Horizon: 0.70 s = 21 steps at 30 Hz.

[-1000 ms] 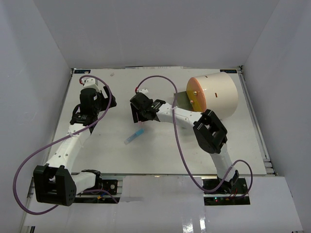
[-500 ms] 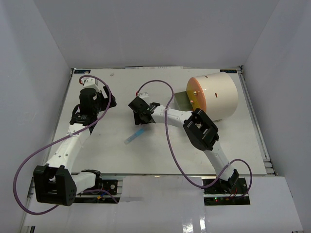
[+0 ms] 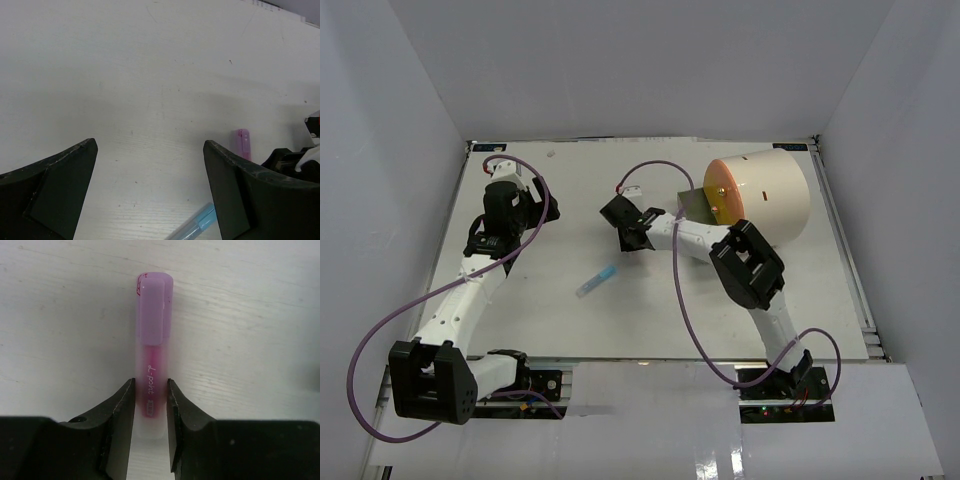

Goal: Sort the stationery into containers
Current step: Pick up the pen from the center of the board, then place the pen in the drawer.

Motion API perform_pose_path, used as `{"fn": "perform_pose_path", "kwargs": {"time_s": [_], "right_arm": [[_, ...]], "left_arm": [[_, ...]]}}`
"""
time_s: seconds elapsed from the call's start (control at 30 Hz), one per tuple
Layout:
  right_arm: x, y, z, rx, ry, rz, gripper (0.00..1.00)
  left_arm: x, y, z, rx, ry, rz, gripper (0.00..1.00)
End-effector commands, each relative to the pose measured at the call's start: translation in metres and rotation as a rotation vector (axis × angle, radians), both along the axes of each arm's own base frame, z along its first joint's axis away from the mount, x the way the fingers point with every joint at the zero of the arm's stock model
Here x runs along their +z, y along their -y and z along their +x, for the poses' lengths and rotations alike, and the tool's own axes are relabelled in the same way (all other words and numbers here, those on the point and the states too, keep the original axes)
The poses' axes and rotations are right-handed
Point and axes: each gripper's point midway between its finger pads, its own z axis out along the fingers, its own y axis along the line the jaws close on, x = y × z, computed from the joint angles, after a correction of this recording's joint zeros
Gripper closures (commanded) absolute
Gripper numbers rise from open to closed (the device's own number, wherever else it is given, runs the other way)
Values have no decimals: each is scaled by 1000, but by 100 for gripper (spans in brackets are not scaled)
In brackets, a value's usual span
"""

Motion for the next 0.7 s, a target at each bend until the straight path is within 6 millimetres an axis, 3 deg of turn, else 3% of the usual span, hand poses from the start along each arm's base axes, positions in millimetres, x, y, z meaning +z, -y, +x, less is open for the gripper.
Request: {"fn": "perform_pose_path", "kwargs": {"time_s": [0.0,0.13,0.3,0.43,0.67], "right_arm": [[60,18,12,-23,135,13,84],[102,46,10,1,236,-50,86],[144,102,11,-50,362,-174,85],[134,145,11,-78,344,-246,84],[124,179,19,-124,330,-260,75]], "left_arm": [[9,-1,-1,-2,30,-9,2],[10,-1,0,-4,33,-9,2],[9,0,0,-11,29,-12,2],[8,2,0,-19,27,-16,2],[5,3,0,-24,20,-19,2]]}}
